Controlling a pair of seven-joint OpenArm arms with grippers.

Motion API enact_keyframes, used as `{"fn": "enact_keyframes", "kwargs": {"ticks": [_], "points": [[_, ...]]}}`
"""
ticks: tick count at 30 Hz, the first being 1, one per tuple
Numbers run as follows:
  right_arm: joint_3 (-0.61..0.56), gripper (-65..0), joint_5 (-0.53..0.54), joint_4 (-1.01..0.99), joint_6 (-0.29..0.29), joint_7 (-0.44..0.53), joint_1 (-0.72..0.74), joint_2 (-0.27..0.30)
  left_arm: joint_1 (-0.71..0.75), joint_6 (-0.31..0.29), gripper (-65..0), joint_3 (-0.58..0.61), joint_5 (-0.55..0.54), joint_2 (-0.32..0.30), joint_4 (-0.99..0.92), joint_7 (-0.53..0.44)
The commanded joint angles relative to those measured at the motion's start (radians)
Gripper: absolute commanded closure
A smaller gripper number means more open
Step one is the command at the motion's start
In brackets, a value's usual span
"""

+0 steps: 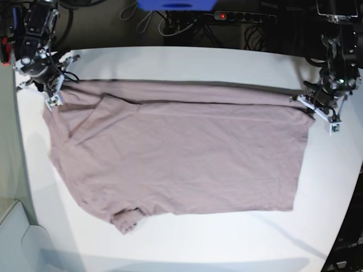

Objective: Layout the t-shirt on the table in an organized manner, then fold the t-shirt properly
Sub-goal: 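Lift the folded edge with both grippers and drag the shirt toward the robot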

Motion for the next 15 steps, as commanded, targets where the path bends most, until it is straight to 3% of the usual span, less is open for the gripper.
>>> {"fn": "enact_keyframes", "kwargs": {"ticks": [1,8,15], "points": [[0.008,0.0,-0.008,0.040,-0.004,0.006,0.005,0.026,0.000,0.006,-0.2,-0.010,0.009,-0.034,0.047,-0.015],[-0.015,0.0,-0.008,0.186,-0.004,0.006,0.037,0.083,-0.056,0.006,-0.2,-0.010,0.004,-0.055,0.169,0.097],[-0.192,0.0,-0.008,0.198,-0.004,-0.020,0.209,0.165,-0.303,0.004,-0.2,-0.003,0.010,-0.051,0.060,0.195]]}}
